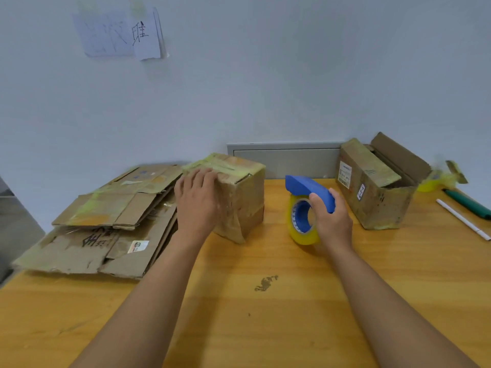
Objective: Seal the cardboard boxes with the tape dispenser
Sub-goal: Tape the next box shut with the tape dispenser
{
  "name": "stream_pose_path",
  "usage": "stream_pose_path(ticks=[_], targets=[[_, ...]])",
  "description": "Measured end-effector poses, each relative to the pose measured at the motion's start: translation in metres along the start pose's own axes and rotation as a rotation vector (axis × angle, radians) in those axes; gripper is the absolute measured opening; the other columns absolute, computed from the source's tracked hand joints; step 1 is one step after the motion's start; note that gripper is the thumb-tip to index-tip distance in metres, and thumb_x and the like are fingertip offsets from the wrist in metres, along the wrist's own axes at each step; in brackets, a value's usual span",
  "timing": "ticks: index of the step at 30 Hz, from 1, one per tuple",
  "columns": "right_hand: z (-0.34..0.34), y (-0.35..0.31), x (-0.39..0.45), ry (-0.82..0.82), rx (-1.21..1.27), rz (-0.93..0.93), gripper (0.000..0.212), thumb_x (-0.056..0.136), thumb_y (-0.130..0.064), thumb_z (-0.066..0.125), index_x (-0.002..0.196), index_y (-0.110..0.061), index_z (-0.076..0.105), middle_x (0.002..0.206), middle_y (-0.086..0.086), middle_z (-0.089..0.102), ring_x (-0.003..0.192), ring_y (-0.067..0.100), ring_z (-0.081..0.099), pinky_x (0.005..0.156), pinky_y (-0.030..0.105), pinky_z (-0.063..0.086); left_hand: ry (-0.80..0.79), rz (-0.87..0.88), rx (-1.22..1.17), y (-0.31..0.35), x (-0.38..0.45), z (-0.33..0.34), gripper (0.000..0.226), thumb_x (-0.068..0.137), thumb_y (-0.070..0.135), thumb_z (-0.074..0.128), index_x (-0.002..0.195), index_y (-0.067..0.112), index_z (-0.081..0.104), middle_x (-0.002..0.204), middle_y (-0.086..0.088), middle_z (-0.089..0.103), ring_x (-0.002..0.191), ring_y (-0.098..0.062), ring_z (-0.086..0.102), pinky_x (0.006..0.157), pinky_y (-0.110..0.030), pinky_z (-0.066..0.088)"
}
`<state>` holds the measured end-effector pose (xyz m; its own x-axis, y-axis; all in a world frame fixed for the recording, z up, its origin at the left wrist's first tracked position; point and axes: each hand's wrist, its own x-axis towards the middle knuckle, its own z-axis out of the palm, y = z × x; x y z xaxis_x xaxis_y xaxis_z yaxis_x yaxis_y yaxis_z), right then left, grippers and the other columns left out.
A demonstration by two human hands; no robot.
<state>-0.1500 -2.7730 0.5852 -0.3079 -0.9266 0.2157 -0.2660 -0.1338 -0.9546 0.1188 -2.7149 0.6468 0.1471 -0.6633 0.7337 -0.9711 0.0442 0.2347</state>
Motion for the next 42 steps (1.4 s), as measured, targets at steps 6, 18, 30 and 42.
stream_pose_path(ticks=[6,18,30,42], targets=[[-0.004,0.003,0.004,0.036,0.028,0.036,0.064,0.091,-0.06,0.057,0.145,-0.03,0.045,0.119,-0.014,0.05,0.104,0.009,0.048,0.084,0.027,0.036,-0.22,-0.069,-0.061,0.031,0.006,0.015,0.066,0.09,0.069,0.046,0.14,0.026,0.047,0.146,-0.002,0.042,0.136,-0.025,0.032,0.108,-0.042,0.032],[0.008,-0.002,-0.008,-0.026,-0.083,-0.102,0.07,0.088,-0.064,0.057,0.148,-0.033,0.041,0.116,-0.015,0.051,0.102,0.013,0.052,0.077,0.027,0.04,-0.161,-0.048,-0.478,0.01,0.005,0.014,0.028,0.098,0.011,0.057,0.126,0.015,0.061,0.139,-0.004,0.056,0.148,-0.019,0.027,0.11,-0.04,0.036],[0.016,-0.01,-0.025,-0.055,-0.186,-0.162,0.074,0.088,-0.062,0.06,0.15,-0.031,0.034,0.129,-0.003,0.054,0.112,0.021,0.054,0.081,0.034,0.044,-0.221,0.029,-0.231,0.028,0.012,0.009,0.037,0.095,0.039,0.061,0.129,0.023,0.063,0.127,-0.002,0.052,0.121,-0.022,0.046,0.097,-0.038,0.046],[0.007,-0.03,-0.03,-0.116,-0.118,-0.103,0.076,0.085,-0.047,0.072,0.15,-0.028,0.036,0.134,-0.003,0.052,0.117,0.024,0.053,0.09,0.039,0.049,-0.151,0.088,-0.017,0.02,-0.009,-0.005,0.039,0.099,0.037,0.054,0.134,0.021,0.059,0.137,-0.002,0.058,0.136,-0.03,0.04,0.113,-0.048,0.033]])
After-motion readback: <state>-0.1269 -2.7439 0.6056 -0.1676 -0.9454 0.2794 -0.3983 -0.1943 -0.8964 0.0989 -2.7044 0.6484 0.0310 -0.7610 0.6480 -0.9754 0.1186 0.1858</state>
